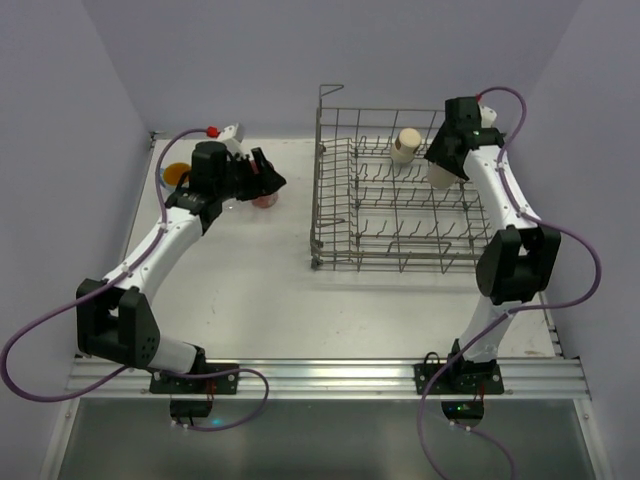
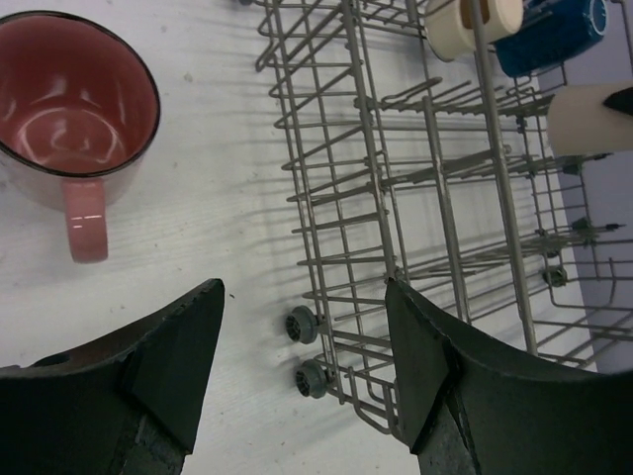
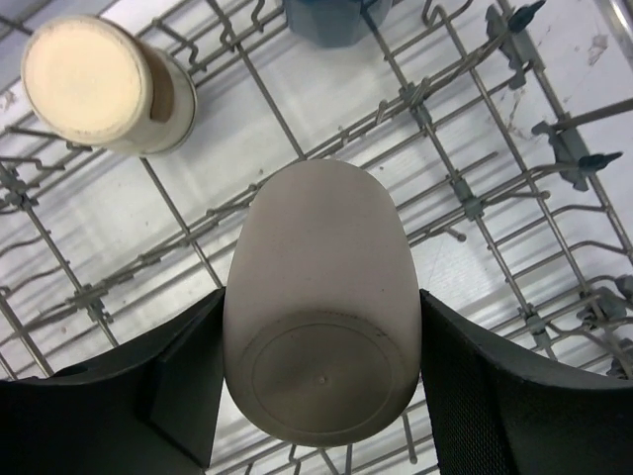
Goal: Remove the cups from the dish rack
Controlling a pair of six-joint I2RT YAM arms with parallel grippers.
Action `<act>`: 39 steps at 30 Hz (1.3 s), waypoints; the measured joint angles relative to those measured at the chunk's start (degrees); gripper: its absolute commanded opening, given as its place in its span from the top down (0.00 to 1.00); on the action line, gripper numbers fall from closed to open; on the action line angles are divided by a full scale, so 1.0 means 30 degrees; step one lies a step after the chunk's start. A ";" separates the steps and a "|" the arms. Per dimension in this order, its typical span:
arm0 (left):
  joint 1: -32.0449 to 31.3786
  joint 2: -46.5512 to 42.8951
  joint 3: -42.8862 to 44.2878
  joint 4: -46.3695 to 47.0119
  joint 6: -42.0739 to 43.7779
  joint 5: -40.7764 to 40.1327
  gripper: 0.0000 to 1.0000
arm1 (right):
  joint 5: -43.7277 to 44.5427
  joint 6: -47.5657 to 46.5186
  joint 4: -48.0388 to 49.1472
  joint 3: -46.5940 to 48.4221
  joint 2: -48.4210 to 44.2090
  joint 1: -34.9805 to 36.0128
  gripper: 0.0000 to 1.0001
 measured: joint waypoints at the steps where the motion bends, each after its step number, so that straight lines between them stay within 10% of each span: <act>1: 0.0000 0.0007 -0.0036 0.0138 -0.0051 0.0386 0.30 | 0.0000 0.0051 -0.0087 -0.0270 -0.0102 0.0211 1.00; 12: 0.0000 0.0641 -0.0109 0.3497 -0.1428 0.5362 0.29 | -0.0415 0.0517 0.0430 -0.3410 -0.3701 0.1690 1.00; 28: -0.0459 0.3381 -0.3424 2.0342 -1.3602 1.2728 0.25 | -1.4345 0.4065 0.8408 -0.8786 -0.8765 0.2004 1.00; 39: -0.1224 0.4065 -0.3315 2.4327 -1.6130 1.3304 0.25 | -1.9802 0.7570 1.3143 -0.9857 -0.7832 0.2310 1.00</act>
